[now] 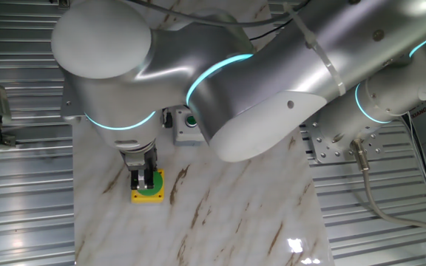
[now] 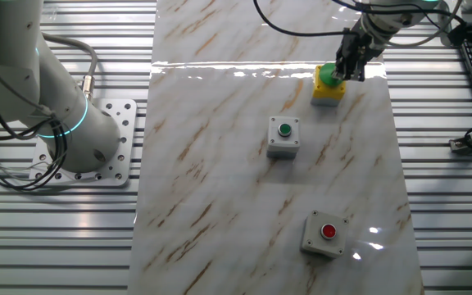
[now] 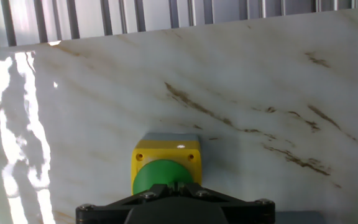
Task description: Press three buttons from left to right in sequence
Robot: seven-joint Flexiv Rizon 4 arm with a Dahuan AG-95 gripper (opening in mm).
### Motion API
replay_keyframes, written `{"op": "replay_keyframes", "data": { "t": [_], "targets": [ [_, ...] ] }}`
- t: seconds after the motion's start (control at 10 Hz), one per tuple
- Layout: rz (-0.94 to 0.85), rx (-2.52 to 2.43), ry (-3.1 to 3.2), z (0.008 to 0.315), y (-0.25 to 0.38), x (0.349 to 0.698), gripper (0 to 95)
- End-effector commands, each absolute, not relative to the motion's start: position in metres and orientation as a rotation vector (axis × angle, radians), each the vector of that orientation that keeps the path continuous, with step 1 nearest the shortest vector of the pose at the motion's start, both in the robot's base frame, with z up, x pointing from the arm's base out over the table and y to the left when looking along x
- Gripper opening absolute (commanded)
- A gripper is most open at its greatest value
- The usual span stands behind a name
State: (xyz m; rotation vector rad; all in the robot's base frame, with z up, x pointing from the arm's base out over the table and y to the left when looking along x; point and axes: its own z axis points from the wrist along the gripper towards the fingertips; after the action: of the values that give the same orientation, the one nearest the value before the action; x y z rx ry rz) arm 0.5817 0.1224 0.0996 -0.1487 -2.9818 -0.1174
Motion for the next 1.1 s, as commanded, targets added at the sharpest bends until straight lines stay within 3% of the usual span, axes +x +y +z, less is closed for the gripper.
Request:
{"op": "replay_keyframes", "data": {
  "t": [0.1,1.1],
  "targets": [
    [-0.114,-0.126,-2.981,0.0981,0.1221,0.5818,0.0],
    [-0.068,-0.093,-2.957,0.102,0.1226,0.5823,0.0]
  ]
}}
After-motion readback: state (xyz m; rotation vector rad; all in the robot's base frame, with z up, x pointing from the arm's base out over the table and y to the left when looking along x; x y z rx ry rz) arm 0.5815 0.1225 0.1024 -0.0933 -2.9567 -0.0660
